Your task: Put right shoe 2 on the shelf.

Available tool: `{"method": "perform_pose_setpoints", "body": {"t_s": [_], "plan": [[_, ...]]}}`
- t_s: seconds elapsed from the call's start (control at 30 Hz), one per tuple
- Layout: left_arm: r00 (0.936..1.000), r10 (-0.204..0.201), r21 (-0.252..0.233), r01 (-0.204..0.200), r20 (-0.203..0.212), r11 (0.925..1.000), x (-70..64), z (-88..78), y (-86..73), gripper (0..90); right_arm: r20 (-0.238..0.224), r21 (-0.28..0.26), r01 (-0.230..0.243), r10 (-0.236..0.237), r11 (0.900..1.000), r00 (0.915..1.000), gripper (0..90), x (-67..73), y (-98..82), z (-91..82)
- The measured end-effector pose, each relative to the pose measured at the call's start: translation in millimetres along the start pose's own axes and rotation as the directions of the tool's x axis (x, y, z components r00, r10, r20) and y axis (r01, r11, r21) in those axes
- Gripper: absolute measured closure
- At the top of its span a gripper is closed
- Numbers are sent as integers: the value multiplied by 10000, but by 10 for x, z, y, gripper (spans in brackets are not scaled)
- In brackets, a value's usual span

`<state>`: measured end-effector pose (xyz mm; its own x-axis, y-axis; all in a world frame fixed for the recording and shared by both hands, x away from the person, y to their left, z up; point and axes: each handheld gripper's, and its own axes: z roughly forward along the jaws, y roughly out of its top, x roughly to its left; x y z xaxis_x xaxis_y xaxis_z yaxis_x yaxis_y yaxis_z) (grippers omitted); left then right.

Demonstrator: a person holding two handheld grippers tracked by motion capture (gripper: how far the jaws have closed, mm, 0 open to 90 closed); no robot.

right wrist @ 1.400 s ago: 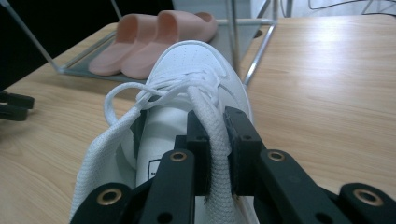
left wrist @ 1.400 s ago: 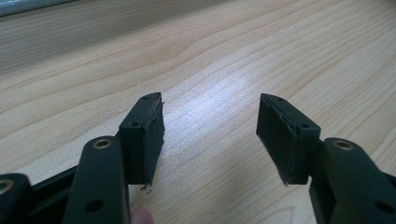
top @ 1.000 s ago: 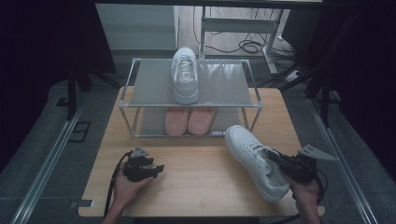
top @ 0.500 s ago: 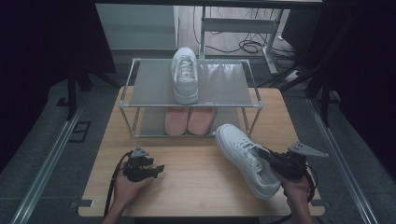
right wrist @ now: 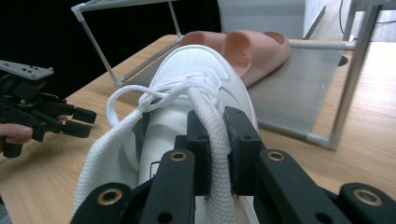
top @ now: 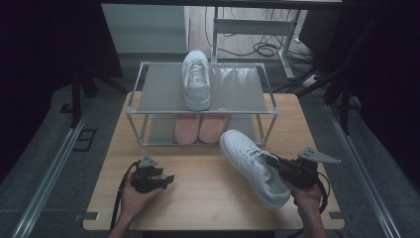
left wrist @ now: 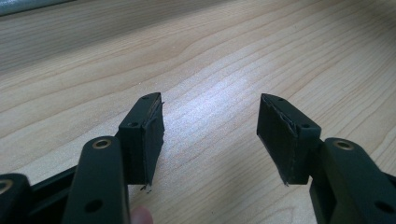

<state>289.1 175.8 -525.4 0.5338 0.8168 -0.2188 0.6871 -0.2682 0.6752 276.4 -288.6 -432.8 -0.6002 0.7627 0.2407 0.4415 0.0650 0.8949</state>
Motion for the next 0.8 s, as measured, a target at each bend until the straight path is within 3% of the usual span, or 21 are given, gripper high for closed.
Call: {"method": "perform_pose_setpoints", "body": {"t_s": [0.8], "plan": [[10000,53,-43,-53,-22,10000,14,-11,1,415,-1098,-964,378,-484,9946,9928,812,361,321,4]]}}
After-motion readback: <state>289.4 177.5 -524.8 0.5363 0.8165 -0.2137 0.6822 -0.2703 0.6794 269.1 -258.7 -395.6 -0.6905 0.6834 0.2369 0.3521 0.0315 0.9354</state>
